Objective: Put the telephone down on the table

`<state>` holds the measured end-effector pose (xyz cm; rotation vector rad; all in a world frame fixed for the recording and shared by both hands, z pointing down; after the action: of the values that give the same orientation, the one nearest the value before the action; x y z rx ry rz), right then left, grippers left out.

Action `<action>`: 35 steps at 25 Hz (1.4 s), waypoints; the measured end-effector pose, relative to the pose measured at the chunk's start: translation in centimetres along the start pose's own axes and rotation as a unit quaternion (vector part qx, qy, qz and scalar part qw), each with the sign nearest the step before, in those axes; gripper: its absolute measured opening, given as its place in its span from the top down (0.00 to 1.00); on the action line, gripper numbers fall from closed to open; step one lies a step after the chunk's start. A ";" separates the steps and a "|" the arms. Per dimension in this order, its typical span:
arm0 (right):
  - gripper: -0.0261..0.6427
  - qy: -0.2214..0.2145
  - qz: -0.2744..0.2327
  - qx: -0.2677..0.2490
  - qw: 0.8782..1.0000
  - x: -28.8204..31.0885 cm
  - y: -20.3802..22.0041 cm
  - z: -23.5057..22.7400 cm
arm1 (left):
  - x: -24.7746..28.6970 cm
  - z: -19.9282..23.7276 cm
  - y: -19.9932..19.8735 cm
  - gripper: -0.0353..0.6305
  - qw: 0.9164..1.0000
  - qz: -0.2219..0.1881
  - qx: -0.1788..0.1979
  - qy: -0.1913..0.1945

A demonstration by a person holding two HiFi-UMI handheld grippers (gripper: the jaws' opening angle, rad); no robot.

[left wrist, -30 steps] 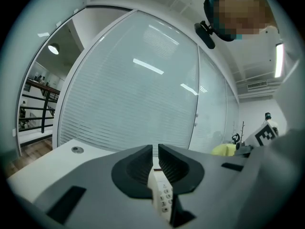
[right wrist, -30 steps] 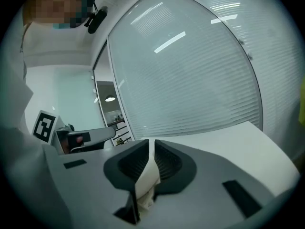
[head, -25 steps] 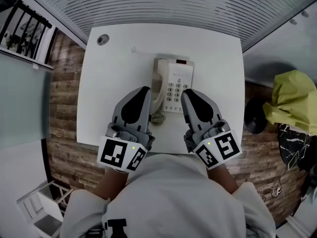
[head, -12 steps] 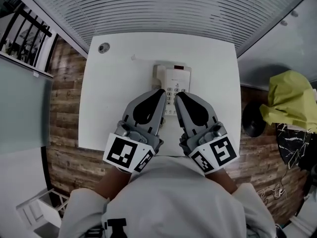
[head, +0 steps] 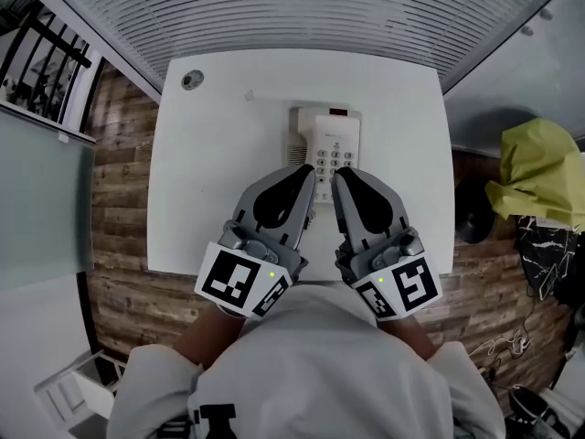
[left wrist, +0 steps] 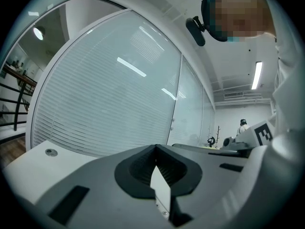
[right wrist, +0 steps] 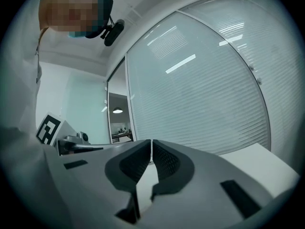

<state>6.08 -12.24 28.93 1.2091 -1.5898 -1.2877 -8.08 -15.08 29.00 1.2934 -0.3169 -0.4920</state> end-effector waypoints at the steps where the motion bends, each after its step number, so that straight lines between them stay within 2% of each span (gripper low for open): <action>1: 0.91 -0.001 0.001 0.002 1.000 -0.2 0.1 0.2 | -0.2 -0.1 0.0 0.94 1.000 -0.001 -0.001 0.001; 9: 0.91 -0.003 -0.010 -0.012 1.000 -3.5 -1.3 0.3 | -1.1 -3.3 -0.8 0.94 1.000 -0.015 0.017 0.001; 17: 0.91 -0.011 -0.003 -0.008 1.000 -12.0 -1.1 -0.4 | -2.5 -12.3 2.3 0.94 1.000 -0.014 0.003 -0.006; 26: 0.91 -0.024 0.030 -0.003 0.999 -23.7 0.6 -0.2 | -6.5 -24.0 7.1 0.94 0.999 -0.013 -0.023 -0.038; 31: 0.91 -0.050 0.026 -0.011 0.998 -26.7 -0.1 1.0 | -8.5 -27.3 6.8 0.94 0.998 -0.025 -0.014 -0.058; 35: 0.91 -0.057 0.013 -0.024 0.998 -28.4 -0.9 2.2 | -9.6 -28.9 6.2 0.94 0.998 -0.033 0.000 -0.053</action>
<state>12.05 15.59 27.91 1.0996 -1.6386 -1.3921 -1.09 15.15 28.15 1.2831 -0.3636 -0.6172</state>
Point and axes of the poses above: the fingertips, and each gripper's own axes: x forward along the fingers, z to its left, y out of its underside, the point moved 8 cm from there along -x, backward along the fingers, and after that the axes turned 13 degrees about y, right-handed, at the moved point
